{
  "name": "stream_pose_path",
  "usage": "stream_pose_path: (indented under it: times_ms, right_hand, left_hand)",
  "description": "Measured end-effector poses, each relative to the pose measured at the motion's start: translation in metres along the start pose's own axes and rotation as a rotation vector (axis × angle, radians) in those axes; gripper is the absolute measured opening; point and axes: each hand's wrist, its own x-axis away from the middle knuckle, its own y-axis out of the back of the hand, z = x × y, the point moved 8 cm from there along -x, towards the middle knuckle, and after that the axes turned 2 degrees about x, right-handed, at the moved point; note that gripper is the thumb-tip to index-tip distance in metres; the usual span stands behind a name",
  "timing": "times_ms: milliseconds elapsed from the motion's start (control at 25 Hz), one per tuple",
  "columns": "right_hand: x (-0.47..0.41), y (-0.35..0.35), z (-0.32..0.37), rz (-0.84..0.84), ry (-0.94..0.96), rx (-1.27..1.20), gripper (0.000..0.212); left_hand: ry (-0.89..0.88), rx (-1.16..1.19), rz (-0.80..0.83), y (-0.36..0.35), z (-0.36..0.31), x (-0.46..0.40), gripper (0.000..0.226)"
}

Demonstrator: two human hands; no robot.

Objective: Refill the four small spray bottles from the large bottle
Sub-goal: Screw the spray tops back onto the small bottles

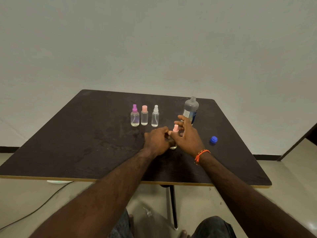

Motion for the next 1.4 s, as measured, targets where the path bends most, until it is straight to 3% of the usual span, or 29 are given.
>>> stream_pose_path:
  times_ms: [160, 240, 360, 440, 680, 880, 1080, 1400]
  right_hand:
    - [0.002, 0.011, -0.002, -0.102, -0.004, 0.070, 0.051]
    - [0.002, 0.015, 0.000, -0.150, -0.032, 0.091, 0.054]
    - [0.003, 0.006, 0.006, -0.060, -0.017, 0.060, 0.063]
    - [0.002, 0.004, 0.006, -0.030, 0.006, 0.045, 0.054]
    - [0.002, 0.015, 0.005, -0.187, -0.045, 0.158, 0.046]
    - [0.002, 0.006, 0.000, -0.078, -0.023, 0.066, 0.047]
    - [0.002, 0.014, -0.002, -0.144, -0.061, 0.060, 0.048]
    - [0.014, -0.007, -0.031, 0.008, -0.129, 0.009, 0.044]
  left_hand:
    - [0.007, -0.023, 0.002, 0.001, 0.000, 0.001, 0.032]
    - [0.009, -0.041, -0.005, 0.002, 0.000, 0.001, 0.032]
    - [0.010, -0.025, -0.014, 0.000, 0.002, 0.001, 0.032]
    - [0.002, -0.005, -0.016, 0.000, 0.003, 0.001, 0.031]
    - [0.011, -0.062, 0.005, -0.001, -0.001, 0.001, 0.032]
    - [0.009, -0.035, -0.009, -0.001, 0.003, 0.001, 0.032]
    - [0.003, -0.043, -0.010, -0.003, 0.004, 0.001, 0.034]
    - [0.016, 0.000, -0.039, -0.003, 0.004, 0.002, 0.025]
